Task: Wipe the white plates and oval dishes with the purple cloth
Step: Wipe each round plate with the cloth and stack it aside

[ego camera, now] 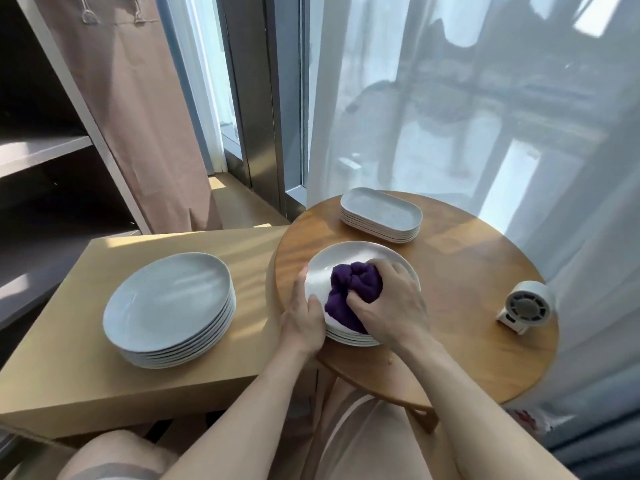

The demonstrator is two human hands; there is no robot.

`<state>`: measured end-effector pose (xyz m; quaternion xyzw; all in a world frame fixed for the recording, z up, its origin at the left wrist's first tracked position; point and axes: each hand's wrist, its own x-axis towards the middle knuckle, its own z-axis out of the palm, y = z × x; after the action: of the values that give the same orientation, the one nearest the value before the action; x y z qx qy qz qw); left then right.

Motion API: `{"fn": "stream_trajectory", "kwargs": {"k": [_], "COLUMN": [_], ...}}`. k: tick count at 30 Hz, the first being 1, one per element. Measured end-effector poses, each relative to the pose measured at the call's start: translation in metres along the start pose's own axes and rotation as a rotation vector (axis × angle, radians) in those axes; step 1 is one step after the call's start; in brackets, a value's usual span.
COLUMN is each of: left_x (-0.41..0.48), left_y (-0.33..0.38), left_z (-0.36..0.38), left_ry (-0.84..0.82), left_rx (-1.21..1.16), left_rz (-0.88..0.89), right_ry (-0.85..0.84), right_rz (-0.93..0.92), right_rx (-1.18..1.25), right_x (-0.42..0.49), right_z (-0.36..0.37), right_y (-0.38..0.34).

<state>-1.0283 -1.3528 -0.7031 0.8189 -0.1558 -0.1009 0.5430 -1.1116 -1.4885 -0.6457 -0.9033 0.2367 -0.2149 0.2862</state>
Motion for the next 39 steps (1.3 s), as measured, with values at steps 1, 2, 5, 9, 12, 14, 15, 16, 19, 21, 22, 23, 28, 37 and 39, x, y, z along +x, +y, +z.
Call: {"fn": "stream_trajectory", "kwargs": {"k": [1,2,5,9,12,14,15,16,19,21,22,23,28,37,39], "left_x": [0.001,0.002,0.006,0.009,0.007,-0.006,-0.017,-0.029,-0.054,-0.057,-0.056,-0.055,-0.051,-0.047,-0.046], "left_y": [-0.001,-0.002,-0.006,0.000,0.019,0.033,0.036,0.036,0.026,0.024,0.024,0.024,0.034,0.049,0.053], "left_z": [0.000,0.000,-0.002,-0.016,-0.034,-0.040,-0.039,-0.035,-0.023,-0.020,-0.019,-0.019,-0.020,-0.027,-0.029], "left_ry": [0.001,0.004,0.004,-0.090,-0.070,-0.130,-0.185,-0.233,-0.218,-0.167,-0.147,-0.133,-0.117,-0.162,-0.154], "left_rx": [-0.011,-0.018,-0.008,0.161,0.450,0.472,0.486,0.515,0.581,0.564,0.571,0.590,0.740,0.869,0.883], "left_rz": [0.000,-0.001,-0.017,-0.047,0.103,0.264,0.322,0.369,0.464,0.466,0.475,0.485,0.523,0.603,0.639], "right_ry": [0.044,0.072,0.077,0.115,0.160,0.203,0.223,0.238,0.237,0.227,0.223,0.219,0.234,0.284,0.310], "right_rz": [0.009,0.010,0.001,0.034,0.108,0.165,0.185,0.197,0.205,0.200,0.194,0.190,0.200,0.211,0.210], "right_rx": [0.056,0.094,0.174,0.349,0.439,0.500,0.521,0.536,0.572,0.587,0.586,0.584,0.614,0.654,0.655], "right_x": [-0.003,-0.006,-0.013,-0.002,0.011,0.015,0.016,0.016,0.015,0.015,0.015,0.015,0.019,0.021,0.021], "right_z": [-0.002,-0.005,-0.012,-0.022,-0.026,-0.026,-0.026,-0.027,-0.026,-0.026,-0.026,-0.025,-0.027,-0.029,-0.030], "right_y": [-0.001,-0.001,0.004,0.006,0.008,0.012,0.014,0.015,0.018,0.018,0.017,0.016,0.013,0.015,0.014]}}
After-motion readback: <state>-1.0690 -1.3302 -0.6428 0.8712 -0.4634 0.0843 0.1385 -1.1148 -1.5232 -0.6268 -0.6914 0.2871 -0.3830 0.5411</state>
